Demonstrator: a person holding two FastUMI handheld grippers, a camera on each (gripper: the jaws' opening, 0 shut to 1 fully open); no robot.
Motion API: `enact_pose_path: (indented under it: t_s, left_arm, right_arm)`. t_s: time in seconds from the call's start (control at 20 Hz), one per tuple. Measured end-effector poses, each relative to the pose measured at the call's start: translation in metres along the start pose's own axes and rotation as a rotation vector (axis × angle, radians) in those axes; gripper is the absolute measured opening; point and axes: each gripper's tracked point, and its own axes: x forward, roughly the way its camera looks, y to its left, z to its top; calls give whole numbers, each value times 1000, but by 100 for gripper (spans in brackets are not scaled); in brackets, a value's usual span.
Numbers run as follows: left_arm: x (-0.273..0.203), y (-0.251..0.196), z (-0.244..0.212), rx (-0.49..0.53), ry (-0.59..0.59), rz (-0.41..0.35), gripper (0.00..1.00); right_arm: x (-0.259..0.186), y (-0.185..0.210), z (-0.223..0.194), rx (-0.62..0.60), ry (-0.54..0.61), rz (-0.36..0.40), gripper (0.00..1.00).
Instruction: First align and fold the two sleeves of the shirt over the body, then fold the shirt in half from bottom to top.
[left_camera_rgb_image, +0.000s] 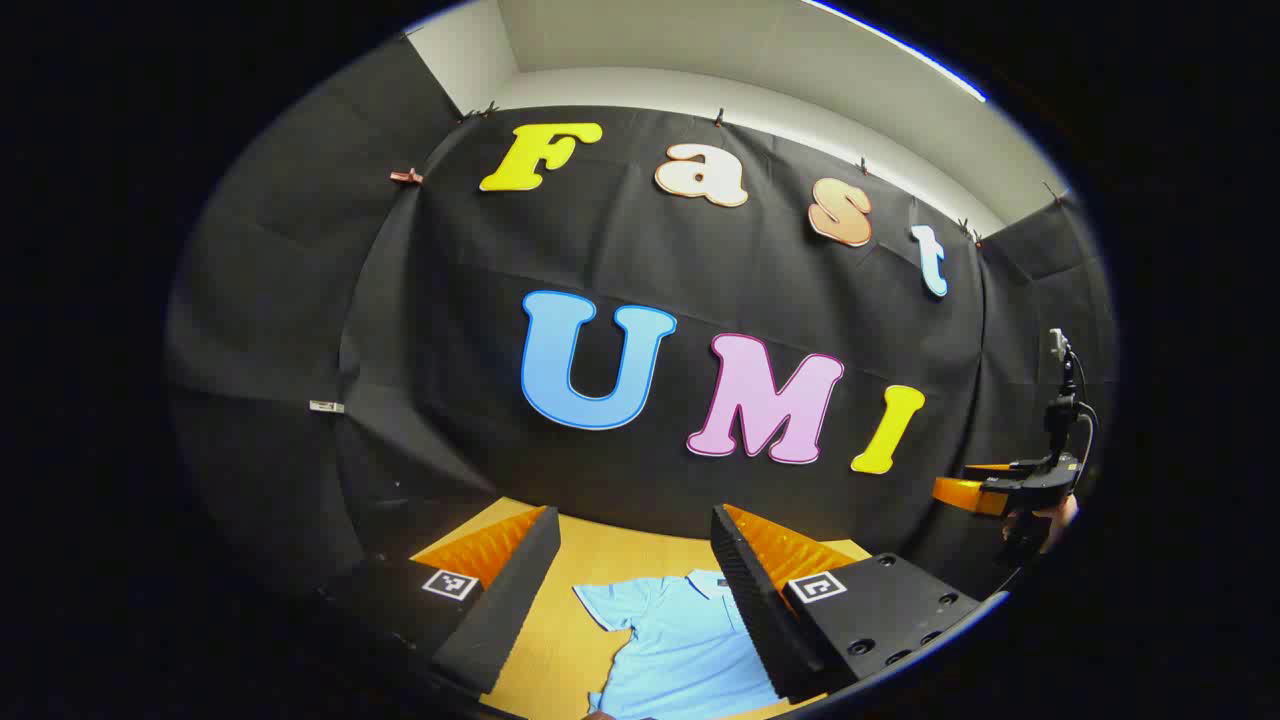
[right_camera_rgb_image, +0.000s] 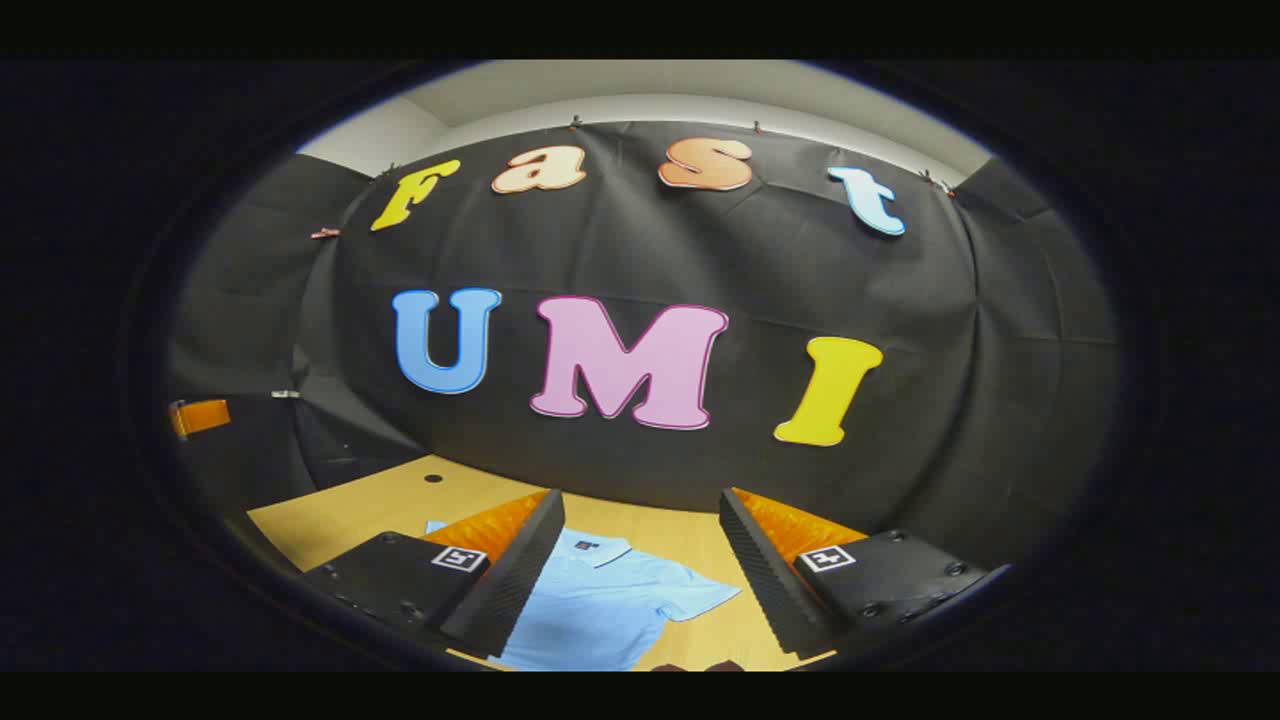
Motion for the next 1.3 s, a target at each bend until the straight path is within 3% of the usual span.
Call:
enact_pose_path:
  t_s: [0.9,1.3]
  left_arm:
    - [71,-50,-18,48,42,22,97]
    - [92,-71,-35,62,82,37,97]
  right_arm:
    - [100,-63,-70,48,134,11,97]
    - [147,-80,-154,20,308,59,97]
